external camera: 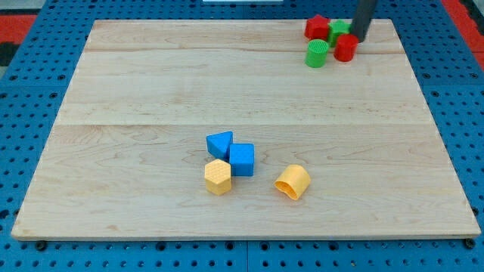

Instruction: Move the stars slightly to left

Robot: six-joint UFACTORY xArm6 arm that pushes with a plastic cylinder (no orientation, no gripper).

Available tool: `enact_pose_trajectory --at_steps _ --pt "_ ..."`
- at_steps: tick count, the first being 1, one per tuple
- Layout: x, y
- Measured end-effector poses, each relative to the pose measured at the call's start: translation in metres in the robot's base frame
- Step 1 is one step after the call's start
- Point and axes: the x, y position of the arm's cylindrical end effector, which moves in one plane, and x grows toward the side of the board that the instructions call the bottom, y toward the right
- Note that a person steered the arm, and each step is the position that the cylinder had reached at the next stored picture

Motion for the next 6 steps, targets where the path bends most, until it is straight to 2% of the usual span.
enact_pose_trajectory --at_steps 1,6 --pt "0.006 -0.028" --pt "0.006 0.000"
